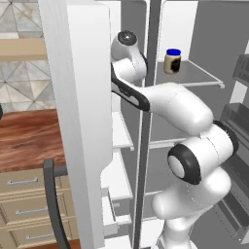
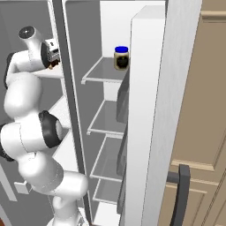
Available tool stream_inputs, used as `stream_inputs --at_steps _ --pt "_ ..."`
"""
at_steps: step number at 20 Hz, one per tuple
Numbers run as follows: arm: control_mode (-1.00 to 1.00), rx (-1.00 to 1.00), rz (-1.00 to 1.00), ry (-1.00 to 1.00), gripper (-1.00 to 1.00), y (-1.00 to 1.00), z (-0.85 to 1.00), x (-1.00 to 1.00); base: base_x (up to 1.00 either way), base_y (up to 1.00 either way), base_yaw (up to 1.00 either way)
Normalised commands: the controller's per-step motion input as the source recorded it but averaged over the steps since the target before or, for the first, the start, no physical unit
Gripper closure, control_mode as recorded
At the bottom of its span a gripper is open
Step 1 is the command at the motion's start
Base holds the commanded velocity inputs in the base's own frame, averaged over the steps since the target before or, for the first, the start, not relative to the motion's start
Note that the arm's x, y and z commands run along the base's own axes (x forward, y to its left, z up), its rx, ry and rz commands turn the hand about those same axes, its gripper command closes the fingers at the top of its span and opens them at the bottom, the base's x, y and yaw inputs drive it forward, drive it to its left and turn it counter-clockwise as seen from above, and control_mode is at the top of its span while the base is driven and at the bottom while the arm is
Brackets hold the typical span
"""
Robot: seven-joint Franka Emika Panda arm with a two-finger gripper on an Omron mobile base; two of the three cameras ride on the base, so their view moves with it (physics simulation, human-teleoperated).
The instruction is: Pick up the frozen steak from the freezer, place it on any shelf in the fridge, and close the fridge and freezer doors when done.
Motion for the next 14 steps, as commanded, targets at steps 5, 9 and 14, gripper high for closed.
stream_inputs --at_steps 5,9,14 --pt "-1.0 0.02 -0.08 -0.16 1.0 -0.21 0.23 -1.0 0.0 0.0 0.0" --pt "-1.0 0.04 -0.08 -0.11 1.0 -0.29 0.16 -1.0 0.0 0.0 0.0" --pt "-1.0 0.06 -0.09 -0.07 1.0 -0.34 0.11 -1.0 0.0 0.0 0.0"
